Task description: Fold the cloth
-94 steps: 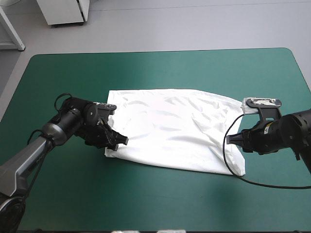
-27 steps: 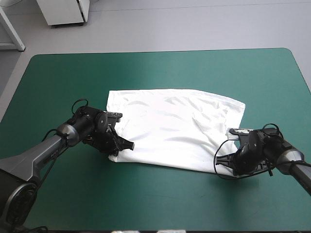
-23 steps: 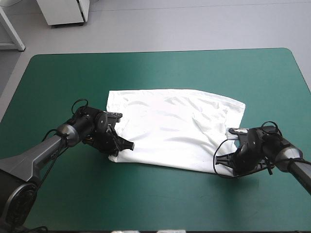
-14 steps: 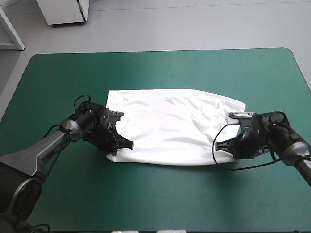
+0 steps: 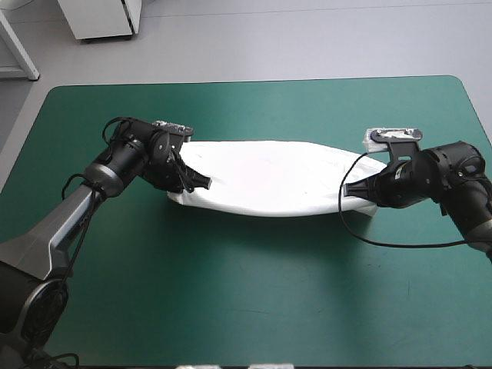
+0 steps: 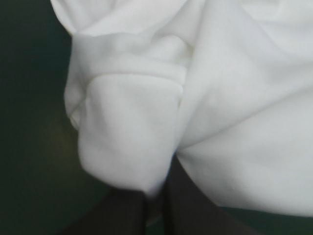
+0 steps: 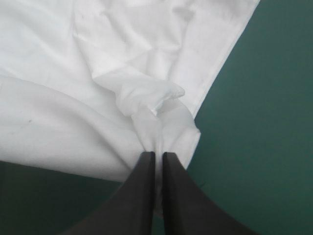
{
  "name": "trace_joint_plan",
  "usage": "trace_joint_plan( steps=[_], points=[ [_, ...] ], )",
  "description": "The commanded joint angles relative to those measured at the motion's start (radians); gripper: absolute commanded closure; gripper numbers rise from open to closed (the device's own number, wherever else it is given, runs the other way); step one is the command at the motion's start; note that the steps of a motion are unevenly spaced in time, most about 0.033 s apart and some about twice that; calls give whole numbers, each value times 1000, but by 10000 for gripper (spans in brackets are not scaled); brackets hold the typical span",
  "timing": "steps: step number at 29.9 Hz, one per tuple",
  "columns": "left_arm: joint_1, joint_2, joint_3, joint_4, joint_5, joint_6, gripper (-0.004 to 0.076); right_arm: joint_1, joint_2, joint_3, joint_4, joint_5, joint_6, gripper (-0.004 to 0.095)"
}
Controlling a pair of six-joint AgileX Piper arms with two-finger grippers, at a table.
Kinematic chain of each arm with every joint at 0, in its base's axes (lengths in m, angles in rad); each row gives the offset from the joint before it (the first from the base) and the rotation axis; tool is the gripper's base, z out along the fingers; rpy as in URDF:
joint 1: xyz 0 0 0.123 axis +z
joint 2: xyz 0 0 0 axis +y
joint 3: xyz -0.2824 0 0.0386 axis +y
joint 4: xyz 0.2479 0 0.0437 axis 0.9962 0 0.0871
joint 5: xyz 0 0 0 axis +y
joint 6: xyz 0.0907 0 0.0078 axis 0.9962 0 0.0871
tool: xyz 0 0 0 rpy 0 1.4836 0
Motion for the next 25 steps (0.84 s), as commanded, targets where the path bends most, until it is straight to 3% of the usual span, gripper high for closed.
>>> trace_joint_plan(
  steps=[1,10,16,25],
  points=[
    [2,-51,-99,42,-74,-2,733,-1,-6,-87,-55,-80,-14,925],
    [2,16,-202,149,-227,-5,733,-22,129,-195,-138,-212,-4,925],
    [2,131,-294,209,-257,-8,733,-68,245,-272,-143,-303,16,925],
    [2,341,-505,262,-255,-10,733,-91,428,-385,-138,-325,16,925]
  ],
)
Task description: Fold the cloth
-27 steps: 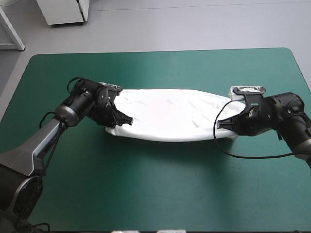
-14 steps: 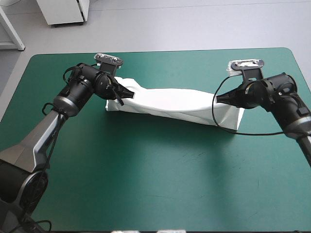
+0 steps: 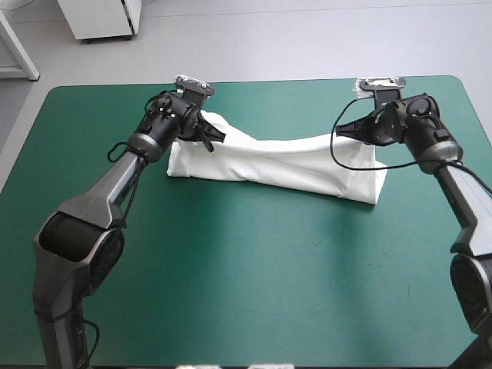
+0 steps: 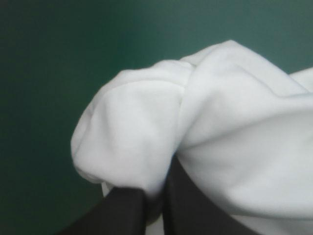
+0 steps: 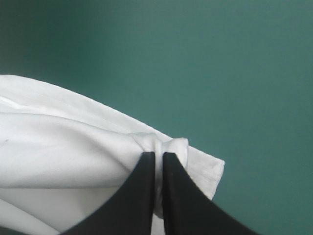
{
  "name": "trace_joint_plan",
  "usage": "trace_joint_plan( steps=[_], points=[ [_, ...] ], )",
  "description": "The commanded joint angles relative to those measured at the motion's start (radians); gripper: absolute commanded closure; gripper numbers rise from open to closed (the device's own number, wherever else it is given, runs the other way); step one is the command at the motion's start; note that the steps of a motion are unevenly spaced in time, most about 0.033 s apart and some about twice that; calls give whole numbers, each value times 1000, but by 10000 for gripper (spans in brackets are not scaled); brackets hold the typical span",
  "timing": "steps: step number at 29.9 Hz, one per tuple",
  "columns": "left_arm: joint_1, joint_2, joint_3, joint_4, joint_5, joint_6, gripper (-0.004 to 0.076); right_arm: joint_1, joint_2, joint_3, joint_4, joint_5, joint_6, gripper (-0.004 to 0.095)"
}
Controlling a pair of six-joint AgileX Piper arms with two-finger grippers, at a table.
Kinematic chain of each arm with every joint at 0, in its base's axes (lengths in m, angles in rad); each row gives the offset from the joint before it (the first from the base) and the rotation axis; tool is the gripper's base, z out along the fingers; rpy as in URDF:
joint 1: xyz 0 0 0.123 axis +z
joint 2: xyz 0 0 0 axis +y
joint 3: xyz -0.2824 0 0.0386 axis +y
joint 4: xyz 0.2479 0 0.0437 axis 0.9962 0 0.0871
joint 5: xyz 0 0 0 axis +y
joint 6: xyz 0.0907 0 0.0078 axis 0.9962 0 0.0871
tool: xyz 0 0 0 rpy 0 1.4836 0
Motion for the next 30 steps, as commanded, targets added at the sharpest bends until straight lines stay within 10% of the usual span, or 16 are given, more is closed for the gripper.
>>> trace_joint_plan(
  steps=[1,15,23,30],
  points=[
    [2,16,-108,32,-44,-9,733,-15,20,-68,-16,-51,1,925],
    [2,124,-179,39,-29,6,721,-15,147,-107,12,-54,1,868],
    [2,124,-277,6,105,37,396,-15,147,-225,59,86,-37,502],
    [2,124,-428,6,253,37,349,-15,138,-291,47,215,-37,508]
  ],
)
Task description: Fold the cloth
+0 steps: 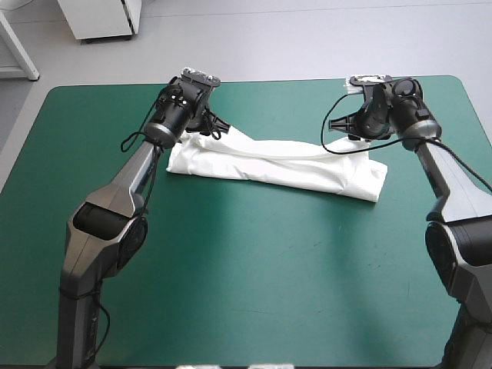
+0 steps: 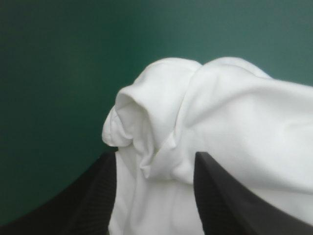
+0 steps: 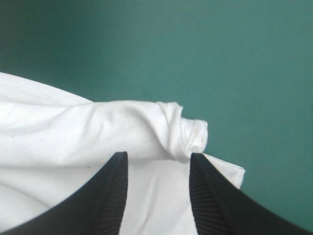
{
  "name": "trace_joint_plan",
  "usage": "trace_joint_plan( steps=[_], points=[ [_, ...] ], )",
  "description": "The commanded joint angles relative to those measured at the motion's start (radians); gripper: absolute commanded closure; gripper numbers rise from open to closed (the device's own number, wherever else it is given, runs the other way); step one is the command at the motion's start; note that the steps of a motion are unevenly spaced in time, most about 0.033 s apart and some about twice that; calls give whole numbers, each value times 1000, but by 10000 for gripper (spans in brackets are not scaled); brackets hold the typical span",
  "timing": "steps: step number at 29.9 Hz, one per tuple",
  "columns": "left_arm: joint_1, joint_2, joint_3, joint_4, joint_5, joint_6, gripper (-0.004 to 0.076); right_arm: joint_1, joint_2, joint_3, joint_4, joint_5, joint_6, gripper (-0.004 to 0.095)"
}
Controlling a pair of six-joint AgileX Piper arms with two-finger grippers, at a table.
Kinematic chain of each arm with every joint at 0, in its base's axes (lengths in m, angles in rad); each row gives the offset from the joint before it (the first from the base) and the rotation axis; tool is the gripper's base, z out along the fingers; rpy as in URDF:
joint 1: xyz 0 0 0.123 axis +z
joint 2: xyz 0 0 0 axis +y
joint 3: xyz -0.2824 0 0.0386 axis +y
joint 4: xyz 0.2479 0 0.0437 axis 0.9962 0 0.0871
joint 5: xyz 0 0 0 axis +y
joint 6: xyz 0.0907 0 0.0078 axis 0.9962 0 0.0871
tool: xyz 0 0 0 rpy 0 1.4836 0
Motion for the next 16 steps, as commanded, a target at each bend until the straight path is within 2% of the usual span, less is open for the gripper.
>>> trace_joint_plan(
  steps=[1,5,9,12,16],
  points=[
    [2,-71,-95,9,48,-1,349,-7,-70,-43,-11,46,-9,508],
    [2,-96,-110,-65,98,38,349,-7,-102,-43,-11,123,-24,508],
    [2,-129,-110,-159,119,78,353,-7,-164,-32,-26,137,-24,508],
    [2,-150,-110,-281,139,119,420,-16,-228,-8,-54,150,-27,508],
    [-17,-152,-110,-458,147,196,524,-72,-318,54,-24,157,-28,513]
  ],
)
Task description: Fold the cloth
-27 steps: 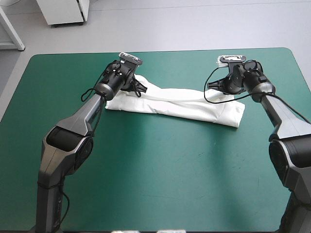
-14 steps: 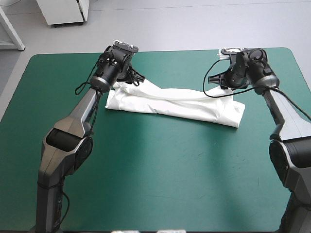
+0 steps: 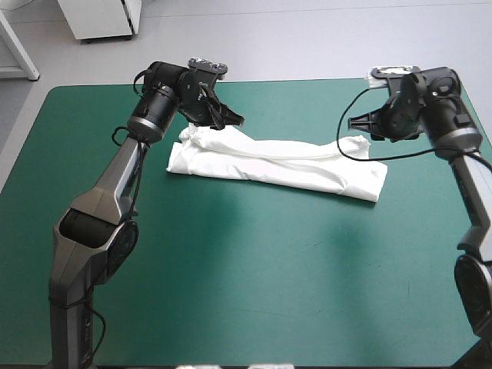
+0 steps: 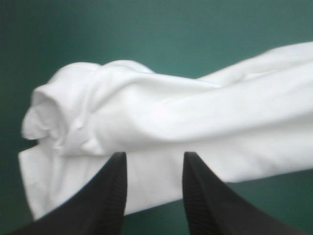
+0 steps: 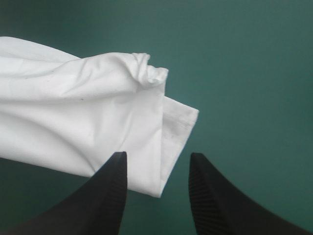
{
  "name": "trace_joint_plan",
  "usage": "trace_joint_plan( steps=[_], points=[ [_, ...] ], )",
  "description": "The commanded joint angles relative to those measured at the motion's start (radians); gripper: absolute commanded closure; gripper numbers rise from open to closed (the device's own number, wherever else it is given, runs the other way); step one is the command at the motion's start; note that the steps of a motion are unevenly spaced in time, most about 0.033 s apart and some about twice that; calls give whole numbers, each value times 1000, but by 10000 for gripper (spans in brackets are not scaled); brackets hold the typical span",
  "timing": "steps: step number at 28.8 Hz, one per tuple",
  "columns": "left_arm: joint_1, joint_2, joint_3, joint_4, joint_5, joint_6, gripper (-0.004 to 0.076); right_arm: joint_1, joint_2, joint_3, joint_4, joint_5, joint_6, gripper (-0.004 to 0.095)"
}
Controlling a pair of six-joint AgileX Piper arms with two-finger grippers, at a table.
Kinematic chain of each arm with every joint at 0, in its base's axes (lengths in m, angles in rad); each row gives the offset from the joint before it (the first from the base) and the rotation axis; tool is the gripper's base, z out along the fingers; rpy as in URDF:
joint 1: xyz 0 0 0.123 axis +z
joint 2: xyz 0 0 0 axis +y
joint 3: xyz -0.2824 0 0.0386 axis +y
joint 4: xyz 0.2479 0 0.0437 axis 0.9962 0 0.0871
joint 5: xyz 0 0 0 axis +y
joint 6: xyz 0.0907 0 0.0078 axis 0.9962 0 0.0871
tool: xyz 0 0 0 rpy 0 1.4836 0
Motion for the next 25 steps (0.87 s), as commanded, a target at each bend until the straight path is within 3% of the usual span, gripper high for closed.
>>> trace_joint_plan(
  steps=[1,6,10,17,25],
  points=[
    [-25,-65,-33,-134,34,65,537,-59,-124,31,9,-19,-8,513],
    [-100,-31,-33,-145,34,70,562,-149,-223,129,20,-19,-13,514],
    [-140,14,-33,-141,19,70,724,-176,-276,171,20,-25,-13,532],
    [-154,97,-33,-120,0,68,733,-176,-303,205,22,-27,-26,588],
    [-154,175,-33,-113,-63,66,733,-176,-289,205,122,-51,-44,615]
  ],
)
